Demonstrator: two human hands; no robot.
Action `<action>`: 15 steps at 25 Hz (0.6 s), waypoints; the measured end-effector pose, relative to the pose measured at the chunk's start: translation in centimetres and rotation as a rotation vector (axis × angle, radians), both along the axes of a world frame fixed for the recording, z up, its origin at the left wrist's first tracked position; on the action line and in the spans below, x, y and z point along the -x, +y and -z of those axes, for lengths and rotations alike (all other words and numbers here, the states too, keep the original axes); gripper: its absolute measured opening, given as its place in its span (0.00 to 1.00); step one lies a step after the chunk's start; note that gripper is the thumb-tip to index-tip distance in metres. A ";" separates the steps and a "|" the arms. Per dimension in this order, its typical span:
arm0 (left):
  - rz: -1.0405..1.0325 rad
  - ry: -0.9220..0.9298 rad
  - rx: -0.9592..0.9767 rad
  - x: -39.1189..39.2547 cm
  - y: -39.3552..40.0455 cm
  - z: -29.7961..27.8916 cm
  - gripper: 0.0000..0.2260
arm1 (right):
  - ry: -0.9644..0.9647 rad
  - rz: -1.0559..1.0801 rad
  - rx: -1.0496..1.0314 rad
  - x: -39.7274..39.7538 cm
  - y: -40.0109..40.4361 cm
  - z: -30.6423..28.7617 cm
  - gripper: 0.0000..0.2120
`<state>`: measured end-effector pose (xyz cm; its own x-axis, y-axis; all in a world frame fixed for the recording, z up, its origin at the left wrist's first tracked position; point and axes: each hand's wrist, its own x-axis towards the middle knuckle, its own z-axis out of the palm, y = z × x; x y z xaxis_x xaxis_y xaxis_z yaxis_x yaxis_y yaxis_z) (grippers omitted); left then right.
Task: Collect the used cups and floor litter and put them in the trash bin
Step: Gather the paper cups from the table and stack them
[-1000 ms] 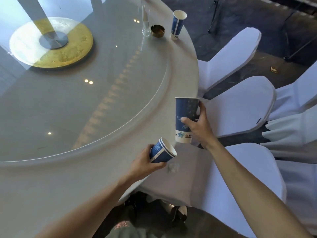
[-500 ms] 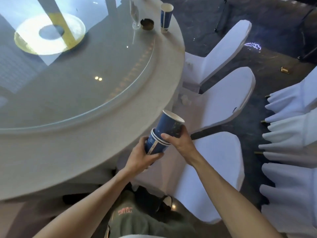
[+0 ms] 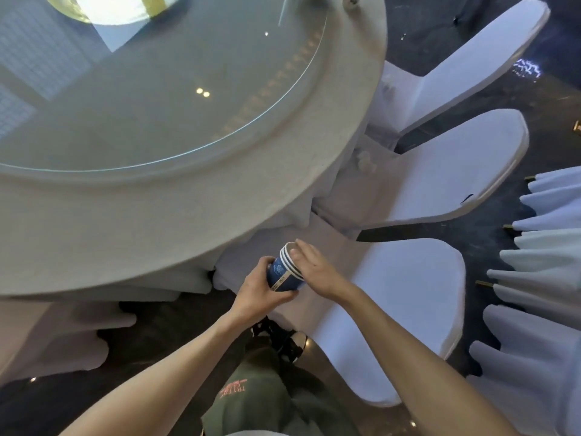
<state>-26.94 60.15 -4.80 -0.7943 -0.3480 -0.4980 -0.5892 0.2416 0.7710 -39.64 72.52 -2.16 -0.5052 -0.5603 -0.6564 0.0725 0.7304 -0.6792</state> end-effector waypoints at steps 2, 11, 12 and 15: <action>-0.040 -0.011 0.003 -0.5 -0.6 1.4 0.34 | -0.034 -0.007 -0.015 0.6 -0.4 1.3 0.29; -0.138 -0.121 0.059 -0.9 -5.4 8.3 0.35 | 0.353 -0.194 -0.357 4.9 -2.8 9.5 0.38; -0.134 -0.129 0.061 -1.0 -5.9 9.0 0.34 | 0.363 -0.215 -0.371 5.0 -2.8 10.7 0.40; -0.164 -0.163 0.064 -1.6 -7.0 11.5 0.32 | 0.377 -0.329 -0.380 5.2 -2.5 15.6 0.44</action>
<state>-25.30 53.19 -16.28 -0.6358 -0.5002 -0.5878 -0.7398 0.1776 0.6490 -44.82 70.02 -17.74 -0.5816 -0.4882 -0.6507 -0.3906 0.8692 -0.3031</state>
